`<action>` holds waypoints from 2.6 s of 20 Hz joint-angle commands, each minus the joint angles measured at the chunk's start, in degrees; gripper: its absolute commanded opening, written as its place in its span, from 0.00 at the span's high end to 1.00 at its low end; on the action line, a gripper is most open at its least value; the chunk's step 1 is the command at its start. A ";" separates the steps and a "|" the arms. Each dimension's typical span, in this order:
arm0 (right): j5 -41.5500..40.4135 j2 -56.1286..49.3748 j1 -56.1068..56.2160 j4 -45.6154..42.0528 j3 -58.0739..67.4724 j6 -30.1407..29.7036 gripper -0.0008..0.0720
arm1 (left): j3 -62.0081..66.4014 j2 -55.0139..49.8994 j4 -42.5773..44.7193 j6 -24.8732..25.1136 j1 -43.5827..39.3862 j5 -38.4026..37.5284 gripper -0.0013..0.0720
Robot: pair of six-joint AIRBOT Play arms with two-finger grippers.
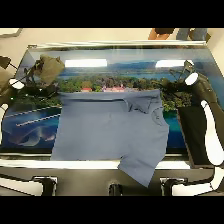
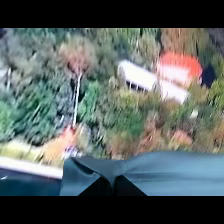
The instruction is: Fold the shirts.
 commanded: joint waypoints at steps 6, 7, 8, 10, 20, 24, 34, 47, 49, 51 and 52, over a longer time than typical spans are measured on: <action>28.85 8.33 0.33 -13.16 1.84 -6.14 0.93 | 9.07 -3.52 -2.05 7.43 5.73 -32.74 0.94; 33.51 8.66 0.33 -13.14 1.57 -6.14 0.93 | 7.91 -3.52 -1.86 6.08 5.77 -35.60 0.94; 37.73 8.61 0.35 -13.14 0.66 -6.16 0.93 | 6.56 -3.52 -1.49 5.53 5.70 -37.94 0.94; 41.62 8.61 0.37 -13.14 -3.32 -6.19 0.93 | 3.43 -3.52 0.20 5.55 5.68 -42.84 0.94; 38.10 8.48 0.37 -7.30 -16.57 -2.10 0.93 | -4.37 -3.87 7.19 6.95 5.73 -37.48 0.94; 35.12 8.50 0.37 -7.37 -19.63 -1.57 0.93 | -4.42 -4.28 7.15 7.48 5.73 -37.57 0.94; 42.86 14.19 -6.49 -10.14 -18.32 -5.95 0.40 | -17.92 10.21 10.03 4.61 10.97 -37.46 0.39; 39.12 21.46 -10.95 -9.68 -29.09 -8.11 0.40 | -52.48 22.58 12.55 11.54 17.86 -22.29 0.45; 39.34 22.23 -10.95 -9.55 -29.70 -8.13 0.40 | -52.48 22.58 12.52 10.27 17.86 -21.07 0.70; 39.58 24.65 -10.93 -9.09 -32.48 -8.20 0.40 | -52.48 22.58 12.11 9.92 17.86 -20.63 0.94; 39.82 26.45 -10.95 -8.15 -34.82 -8.63 0.40 | -52.46 22.58 12.11 9.92 17.86 -20.50 0.94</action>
